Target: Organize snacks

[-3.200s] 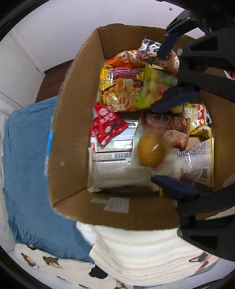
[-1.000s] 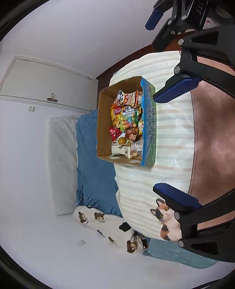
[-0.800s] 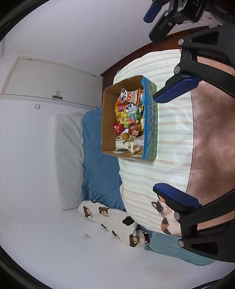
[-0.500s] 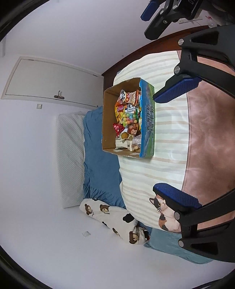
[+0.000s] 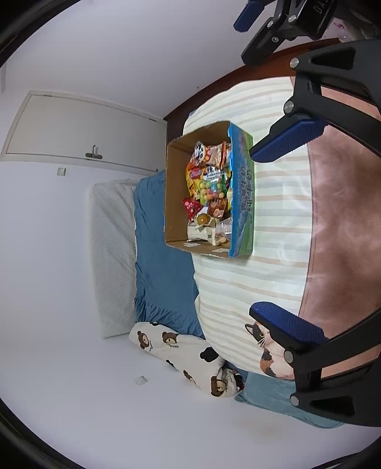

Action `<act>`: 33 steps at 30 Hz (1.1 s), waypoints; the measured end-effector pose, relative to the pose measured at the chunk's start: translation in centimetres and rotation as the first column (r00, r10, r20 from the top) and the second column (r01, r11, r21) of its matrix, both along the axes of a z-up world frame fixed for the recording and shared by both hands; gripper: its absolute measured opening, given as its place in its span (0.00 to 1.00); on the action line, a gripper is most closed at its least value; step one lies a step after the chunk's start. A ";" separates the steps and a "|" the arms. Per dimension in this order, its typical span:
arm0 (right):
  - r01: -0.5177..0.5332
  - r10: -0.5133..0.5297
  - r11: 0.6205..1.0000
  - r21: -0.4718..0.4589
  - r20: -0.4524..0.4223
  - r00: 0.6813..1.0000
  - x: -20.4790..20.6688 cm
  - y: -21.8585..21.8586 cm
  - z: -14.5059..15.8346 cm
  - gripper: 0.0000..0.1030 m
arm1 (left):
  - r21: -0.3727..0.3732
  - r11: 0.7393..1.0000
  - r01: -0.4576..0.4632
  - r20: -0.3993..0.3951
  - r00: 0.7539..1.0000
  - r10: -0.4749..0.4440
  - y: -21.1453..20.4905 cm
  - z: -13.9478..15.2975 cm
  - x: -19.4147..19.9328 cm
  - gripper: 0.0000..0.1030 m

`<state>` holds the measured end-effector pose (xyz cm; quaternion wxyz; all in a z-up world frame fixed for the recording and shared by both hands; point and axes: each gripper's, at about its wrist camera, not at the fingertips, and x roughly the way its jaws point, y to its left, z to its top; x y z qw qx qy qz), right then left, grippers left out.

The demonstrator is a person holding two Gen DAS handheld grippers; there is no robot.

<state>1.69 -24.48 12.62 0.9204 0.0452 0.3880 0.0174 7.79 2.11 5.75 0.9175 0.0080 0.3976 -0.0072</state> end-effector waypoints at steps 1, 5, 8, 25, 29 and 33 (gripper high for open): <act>0.005 -0.005 1.000 -0.003 -0.003 1.000 0.5 -0.1 -0.3 1.00 | 0.000 1.000 -0.002 -0.003 1.000 0.002 0.0 -0.2 0.4 0.95; 0.030 -0.030 1.000 -0.009 -0.008 1.000 2.7 -0.6 -1.2 1.00 | 0.020 1.000 0.002 -0.023 1.000 -0.001 -0.5 -1.3 2.5 0.95; 0.046 -0.046 0.999 -0.011 -0.016 0.999 4.5 -1.1 -1.8 1.00 | 0.028 1.000 0.001 -0.039 0.999 0.000 -0.8 -2.2 4.1 0.95; 0.078 -0.081 0.997 -0.024 -0.135 0.987 12.7 -2.4 -7.7 1.00 | 0.052 0.998 0.022 -0.166 0.986 -0.013 -2.4 -6.9 12.4 0.95; 0.075 -0.080 0.997 -0.034 -0.174 0.981 14.5 -2.7 -8.9 1.00 | 0.054 0.998 0.029 -0.207 0.978 -0.017 -2.8 -7.7 14.1 0.95; 0.068 -0.073 0.997 -0.033 -0.210 0.975 15.8 -2.8 -9.8 1.00 | 0.058 0.998 0.038 -0.235 0.972 -0.023 -3.3 -8.4 15.0 0.95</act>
